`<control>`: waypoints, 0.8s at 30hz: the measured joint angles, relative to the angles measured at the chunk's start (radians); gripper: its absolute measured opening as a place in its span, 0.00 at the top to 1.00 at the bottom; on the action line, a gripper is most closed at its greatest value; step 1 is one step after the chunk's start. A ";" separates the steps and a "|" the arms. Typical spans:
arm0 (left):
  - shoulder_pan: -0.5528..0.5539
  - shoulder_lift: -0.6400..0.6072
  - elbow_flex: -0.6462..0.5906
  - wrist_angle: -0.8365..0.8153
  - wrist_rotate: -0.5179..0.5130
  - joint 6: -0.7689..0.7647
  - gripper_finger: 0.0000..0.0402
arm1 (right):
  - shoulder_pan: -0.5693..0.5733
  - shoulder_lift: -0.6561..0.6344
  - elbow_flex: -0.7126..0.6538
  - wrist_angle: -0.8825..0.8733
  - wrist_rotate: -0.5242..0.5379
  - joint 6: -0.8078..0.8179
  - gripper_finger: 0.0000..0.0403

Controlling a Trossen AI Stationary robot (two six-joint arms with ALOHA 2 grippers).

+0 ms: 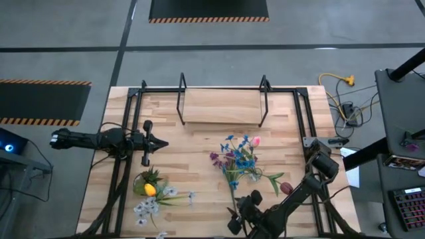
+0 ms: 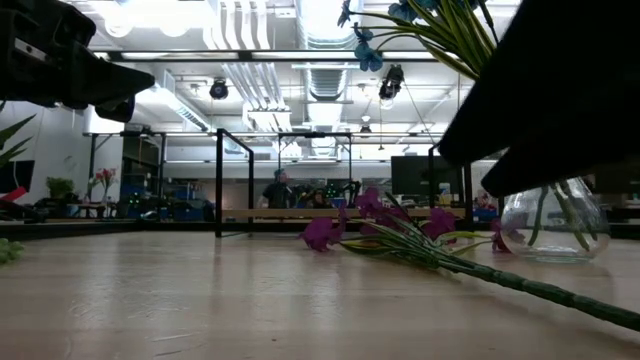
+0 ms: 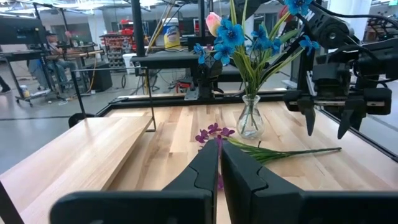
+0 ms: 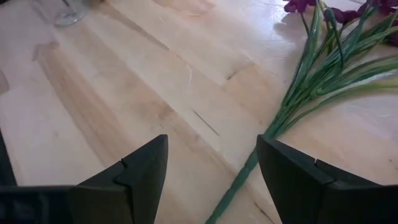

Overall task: Pick and place flowers into a vace then onto a shelf
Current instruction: Put the purple flowers into the right transparent vase

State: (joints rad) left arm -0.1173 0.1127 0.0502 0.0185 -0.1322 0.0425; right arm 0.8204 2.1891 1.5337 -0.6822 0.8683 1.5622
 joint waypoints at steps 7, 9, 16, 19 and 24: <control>0.000 0.000 0.000 0.000 0.000 0.000 1.00 | -0.018 0.004 -0.004 -0.039 0.000 -0.001 0.42; 0.000 0.000 0.000 0.000 0.000 0.000 1.00 | -0.023 0.013 -0.005 -0.047 0.000 0.001 0.42; 0.000 0.000 0.000 -0.001 0.000 0.000 1.00 | -0.045 0.054 -0.005 -0.042 0.003 0.001 0.42; 0.000 0.000 0.000 -0.001 0.000 0.000 1.00 | -0.049 0.063 -0.005 -0.041 0.008 0.000 0.42; 0.000 0.000 0.000 -0.001 0.000 0.000 1.00 | -0.054 0.068 -0.005 -0.042 0.026 0.000 0.42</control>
State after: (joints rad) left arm -0.1169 0.1127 0.0505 0.0174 -0.1326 0.0425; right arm 0.7666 2.2570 1.5288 -0.7241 0.8940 1.5620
